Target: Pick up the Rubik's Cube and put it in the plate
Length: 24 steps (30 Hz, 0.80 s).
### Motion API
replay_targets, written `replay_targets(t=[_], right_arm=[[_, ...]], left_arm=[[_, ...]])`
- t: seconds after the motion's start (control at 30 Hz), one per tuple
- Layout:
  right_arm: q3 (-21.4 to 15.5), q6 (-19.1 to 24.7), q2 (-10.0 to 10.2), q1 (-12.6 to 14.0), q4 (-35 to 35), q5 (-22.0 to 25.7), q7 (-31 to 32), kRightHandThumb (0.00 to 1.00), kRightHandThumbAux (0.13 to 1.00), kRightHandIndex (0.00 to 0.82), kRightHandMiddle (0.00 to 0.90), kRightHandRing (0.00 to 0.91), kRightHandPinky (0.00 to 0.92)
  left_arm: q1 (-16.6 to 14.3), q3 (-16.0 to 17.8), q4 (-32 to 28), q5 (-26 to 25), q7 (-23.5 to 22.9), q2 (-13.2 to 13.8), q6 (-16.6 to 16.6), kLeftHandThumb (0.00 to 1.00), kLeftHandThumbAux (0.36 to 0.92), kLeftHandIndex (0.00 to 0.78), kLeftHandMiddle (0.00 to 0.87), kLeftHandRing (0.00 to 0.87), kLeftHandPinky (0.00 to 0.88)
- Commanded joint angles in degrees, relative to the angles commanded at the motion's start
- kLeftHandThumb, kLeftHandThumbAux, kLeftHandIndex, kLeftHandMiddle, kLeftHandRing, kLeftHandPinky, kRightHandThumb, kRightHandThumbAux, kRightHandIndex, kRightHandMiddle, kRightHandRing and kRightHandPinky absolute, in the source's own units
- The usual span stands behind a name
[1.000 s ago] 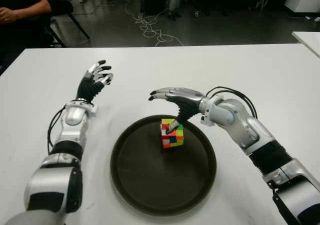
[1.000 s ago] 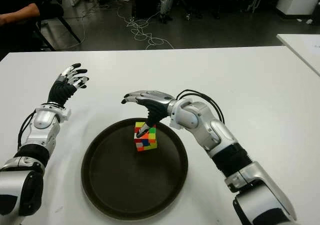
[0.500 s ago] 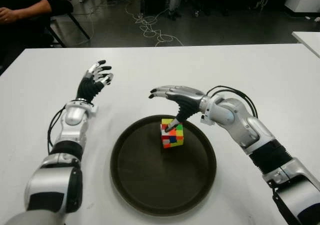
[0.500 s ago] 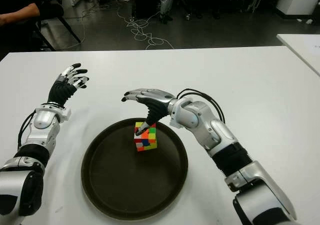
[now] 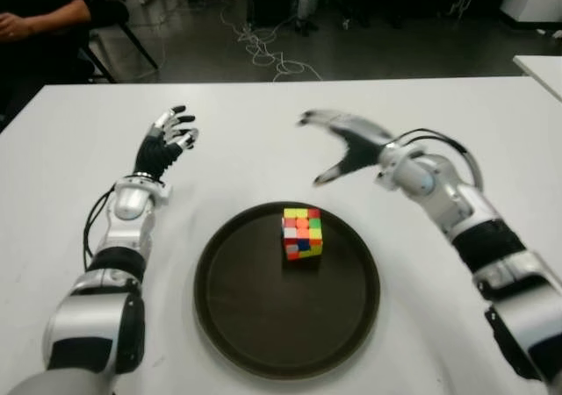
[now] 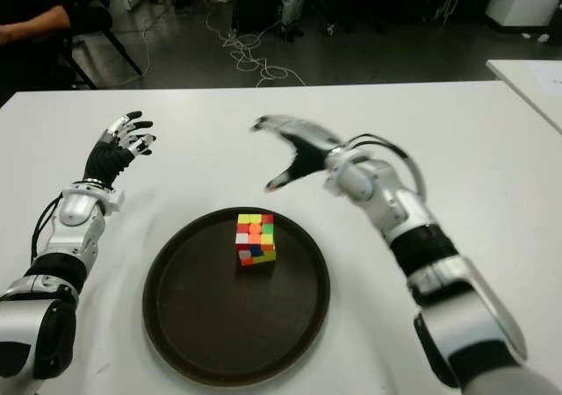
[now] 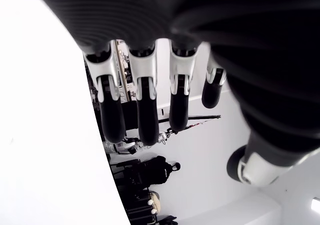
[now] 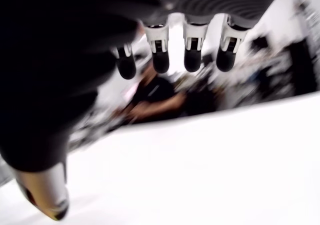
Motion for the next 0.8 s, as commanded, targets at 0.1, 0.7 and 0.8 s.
replay_targets(t=[0.1,0.7,0.8], right_arm=[[-4.6,0.8,3.3,-1.3,6.4,5.1,-4.9,0.0,0.697,0.019,0.046,0.047,0.059],[-24.2,7.4,10.4,-4.9,16.9,26.8,-2.0,0.0,0.79,0.161,0.221,0.273,0.329],[-23.3,7.0,10.7,-4.9,17.0,25.6,-3.2,0.0,0.777,0.17,0.227,0.274,0.311]], left_arm=[[0.0,-0.1,0.0,0.1,0.1,-0.1,0.0,0.195,0.623,0.146,0.228,0.268,0.319],[-0.1,-0.1,-0.5,-0.2,0.3,-0.8,0.3,0.184,0.624,0.14,0.216,0.262,0.322],[-0.1,0.0,-0.5,-0.2,0.3,-0.8,0.4,0.183,0.619,0.141,0.222,0.265,0.323]])
